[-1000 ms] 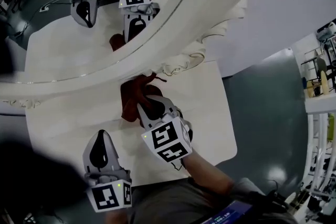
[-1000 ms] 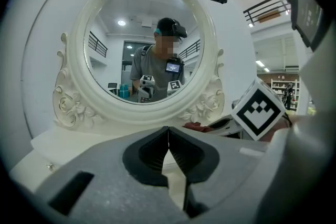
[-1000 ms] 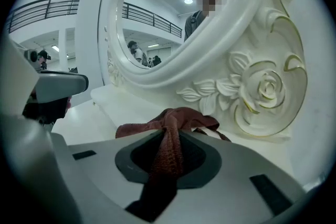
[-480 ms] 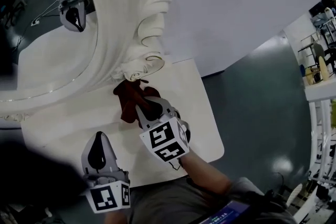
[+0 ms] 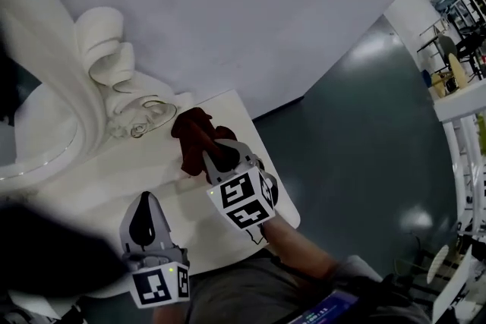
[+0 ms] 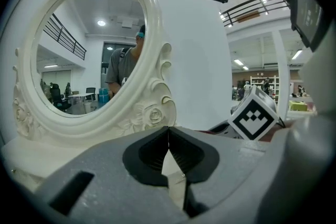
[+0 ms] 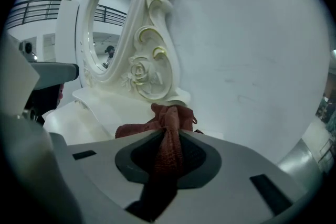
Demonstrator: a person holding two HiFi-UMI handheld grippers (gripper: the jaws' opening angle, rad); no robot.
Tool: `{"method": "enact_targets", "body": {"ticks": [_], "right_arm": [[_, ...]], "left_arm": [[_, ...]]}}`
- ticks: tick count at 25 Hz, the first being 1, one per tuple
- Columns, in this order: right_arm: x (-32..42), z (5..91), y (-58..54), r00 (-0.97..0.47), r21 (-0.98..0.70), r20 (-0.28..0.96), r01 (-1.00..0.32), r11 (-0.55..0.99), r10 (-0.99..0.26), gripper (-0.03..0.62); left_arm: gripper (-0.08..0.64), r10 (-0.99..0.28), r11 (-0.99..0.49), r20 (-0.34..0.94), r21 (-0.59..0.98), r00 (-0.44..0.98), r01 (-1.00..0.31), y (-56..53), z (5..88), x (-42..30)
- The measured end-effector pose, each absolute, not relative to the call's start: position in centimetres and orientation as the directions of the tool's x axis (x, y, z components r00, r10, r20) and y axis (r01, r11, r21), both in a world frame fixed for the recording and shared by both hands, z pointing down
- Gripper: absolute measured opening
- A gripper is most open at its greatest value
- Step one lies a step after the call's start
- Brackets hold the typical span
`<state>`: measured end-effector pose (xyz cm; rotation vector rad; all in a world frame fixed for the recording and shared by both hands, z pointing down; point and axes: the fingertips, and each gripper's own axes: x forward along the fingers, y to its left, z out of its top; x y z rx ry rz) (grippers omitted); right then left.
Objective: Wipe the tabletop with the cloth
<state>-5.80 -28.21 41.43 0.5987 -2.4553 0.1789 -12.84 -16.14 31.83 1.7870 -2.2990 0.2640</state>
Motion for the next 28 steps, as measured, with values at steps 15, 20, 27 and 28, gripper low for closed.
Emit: {"method": "enact_targets", "body": {"ticks": [15, 20, 27, 28], "right_arm": [[5.8, 34.9, -34.6, -0.593, 0.165, 0.527, -0.631, 0.758, -0.609, 0.07], [3.4, 31.9, -32.4, -0.624, 0.191, 0.483, -0.609, 0.77, -0.614, 0.071], [-4.4, 31.3, -26.5, -0.712, 0.213, 0.448, -0.503, 0.838, -0.541, 0.071], [-5.7, 31.6, -25.5, -0.724, 0.216, 0.446, -0.483, 0.848, -0.526, 0.071]], "left_arm": [[0.015, -0.978, 0.122, 0.175, 0.02, -0.117, -0.992, -20.5, 28.4, -6.3], [0.015, -0.975, 0.173, 0.148, 0.026, -0.168, -0.985, -17.8, 27.4, -8.6], [0.015, -0.948, 0.299, 0.128, 0.03, -0.293, -0.954, -10.7, 27.8, -14.2], [0.015, -0.942, 0.317, 0.126, 0.032, -0.311, -0.948, -9.6, 28.1, -15.1]]}}
